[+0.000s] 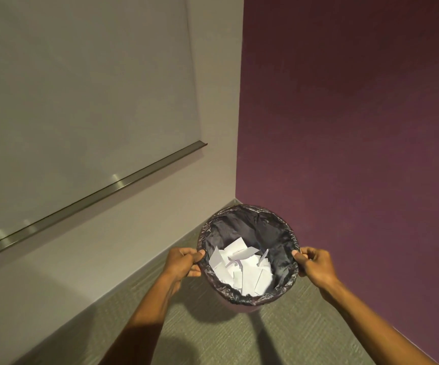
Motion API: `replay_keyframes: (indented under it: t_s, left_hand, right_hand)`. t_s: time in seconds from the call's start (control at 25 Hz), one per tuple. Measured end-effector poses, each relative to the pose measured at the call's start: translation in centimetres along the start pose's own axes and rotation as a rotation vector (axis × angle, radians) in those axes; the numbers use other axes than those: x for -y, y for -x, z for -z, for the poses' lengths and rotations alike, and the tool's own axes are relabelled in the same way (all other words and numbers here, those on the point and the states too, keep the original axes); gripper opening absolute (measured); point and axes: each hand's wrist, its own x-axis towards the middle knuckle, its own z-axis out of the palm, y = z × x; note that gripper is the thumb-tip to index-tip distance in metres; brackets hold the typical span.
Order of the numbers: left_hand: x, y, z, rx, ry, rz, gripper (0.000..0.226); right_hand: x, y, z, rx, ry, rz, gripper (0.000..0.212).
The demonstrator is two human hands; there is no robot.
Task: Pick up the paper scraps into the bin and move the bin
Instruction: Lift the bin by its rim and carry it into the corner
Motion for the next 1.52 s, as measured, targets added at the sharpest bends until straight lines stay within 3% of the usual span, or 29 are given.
replay_keyframes:
  t_s: [0.4,0.6,0.8,1.24,1.52]
  left_hand:
    - [-4.5,-8.5,-2.7,-0.021,-0.016,0.004,0.018]
    - [-8.3,-13.5,-4.6,-0.076,-0.043,-0.256,0.033]
    - [-9.5,-20.5,-7.9,-0.161,-0.127,0.008,0.019]
    - [-9.4,-30.3,-11.3,-0.240,-0.254,0.094,0.017]
    - [-3.7,-38.6,-11.6,-0.178,-0.211,0.160,0.026]
  right_hand:
    - [3.2,-9.1,-1.1,-0.009,-0.127,-0.027,0.029]
    - [4.0,-16.8,-1.7,0.041,-0.115,-0.047,0.030]
    - [4.2,-24.0,-1.6,0.055,-0.069,-0.060,0.032]
    - [-0.2,-35.4,-4.4,0.071,0.125,-0.225,0.024]
    - [-5.3,-40.0,-8.4,0.102,0.221,-0.274,0.014]
